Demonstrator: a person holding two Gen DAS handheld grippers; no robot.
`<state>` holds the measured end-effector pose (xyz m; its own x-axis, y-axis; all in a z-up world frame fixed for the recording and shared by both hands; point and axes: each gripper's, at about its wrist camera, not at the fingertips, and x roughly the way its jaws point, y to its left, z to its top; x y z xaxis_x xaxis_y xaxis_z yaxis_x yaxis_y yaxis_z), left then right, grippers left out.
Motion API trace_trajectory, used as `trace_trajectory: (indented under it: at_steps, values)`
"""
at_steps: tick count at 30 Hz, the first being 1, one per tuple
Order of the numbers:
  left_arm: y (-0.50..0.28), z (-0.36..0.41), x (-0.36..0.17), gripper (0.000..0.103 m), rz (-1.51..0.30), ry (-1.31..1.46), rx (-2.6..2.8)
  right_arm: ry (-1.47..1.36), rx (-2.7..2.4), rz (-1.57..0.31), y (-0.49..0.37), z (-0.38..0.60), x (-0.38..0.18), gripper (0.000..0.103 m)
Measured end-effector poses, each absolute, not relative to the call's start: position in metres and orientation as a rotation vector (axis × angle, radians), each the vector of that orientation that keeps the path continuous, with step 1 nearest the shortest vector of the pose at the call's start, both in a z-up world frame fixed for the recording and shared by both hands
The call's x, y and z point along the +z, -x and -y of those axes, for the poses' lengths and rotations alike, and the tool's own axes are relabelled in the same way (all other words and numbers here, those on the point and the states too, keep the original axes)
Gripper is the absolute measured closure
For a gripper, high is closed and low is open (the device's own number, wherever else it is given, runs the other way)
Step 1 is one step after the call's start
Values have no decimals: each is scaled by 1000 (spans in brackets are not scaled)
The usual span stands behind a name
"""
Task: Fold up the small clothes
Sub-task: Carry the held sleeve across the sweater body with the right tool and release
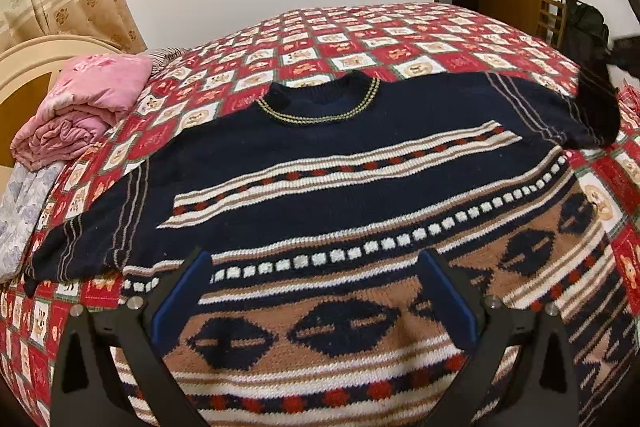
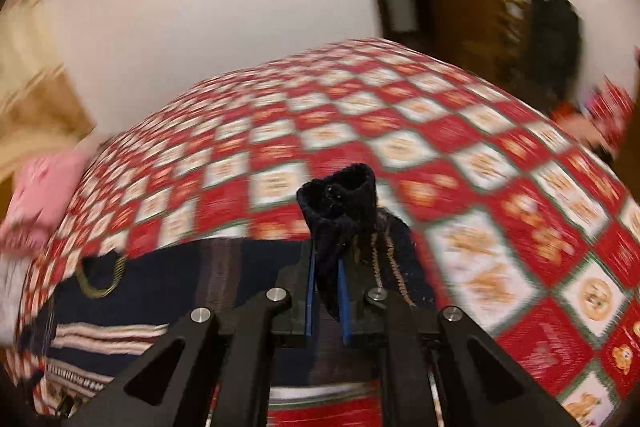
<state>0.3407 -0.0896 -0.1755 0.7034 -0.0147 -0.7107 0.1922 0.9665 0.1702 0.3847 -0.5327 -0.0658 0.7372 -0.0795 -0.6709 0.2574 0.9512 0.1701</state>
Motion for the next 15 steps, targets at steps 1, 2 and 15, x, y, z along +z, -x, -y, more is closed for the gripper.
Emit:
trace_trajectory:
  at_steps: [1, 2, 15]
  values:
    - [-339, 87, -175, 0, -783, -236, -120, -249, -153, -723, -388, 514, -65, 94]
    - [-337, 85, -174, 0, -781, -232, -126, -227, -108, -736, -395, 488, -66, 94]
    - [-340, 52, -177, 0, -831, -162, -147, -87, 228, -917, -442, 302, -157, 79]
